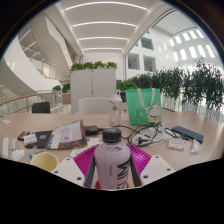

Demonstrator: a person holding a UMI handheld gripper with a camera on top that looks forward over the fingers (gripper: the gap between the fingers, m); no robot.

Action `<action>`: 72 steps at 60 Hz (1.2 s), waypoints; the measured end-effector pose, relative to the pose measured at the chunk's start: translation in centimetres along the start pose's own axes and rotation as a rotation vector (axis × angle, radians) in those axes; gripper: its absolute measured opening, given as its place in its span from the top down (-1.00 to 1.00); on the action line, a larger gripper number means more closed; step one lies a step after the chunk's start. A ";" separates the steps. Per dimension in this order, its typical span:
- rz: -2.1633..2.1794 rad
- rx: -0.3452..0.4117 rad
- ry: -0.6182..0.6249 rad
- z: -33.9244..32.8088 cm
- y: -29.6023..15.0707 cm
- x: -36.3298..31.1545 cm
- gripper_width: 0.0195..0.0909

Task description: Pour water

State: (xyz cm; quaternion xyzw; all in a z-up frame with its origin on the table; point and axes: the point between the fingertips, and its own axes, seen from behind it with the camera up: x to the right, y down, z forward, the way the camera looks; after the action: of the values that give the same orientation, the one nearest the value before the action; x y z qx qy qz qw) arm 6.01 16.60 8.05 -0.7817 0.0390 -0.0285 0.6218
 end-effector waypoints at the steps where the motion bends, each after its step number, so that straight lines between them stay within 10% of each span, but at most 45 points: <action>1: 0.007 0.002 0.004 -1.7 -0.9 -2.2 -0.04; 34: 0.004 -0.086 0.052 -2.2 0.6 -1.6 -0.15; 43: 0.055 -0.198 0.068 -3.8 3.3 -1.4 -0.73; 72: 0.091 -0.298 0.123 -24.7 0.7 -7.7 -0.80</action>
State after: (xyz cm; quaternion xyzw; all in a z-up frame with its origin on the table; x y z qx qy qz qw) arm -3.96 -6.76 12.95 -0.8593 0.1163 -0.0421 0.4963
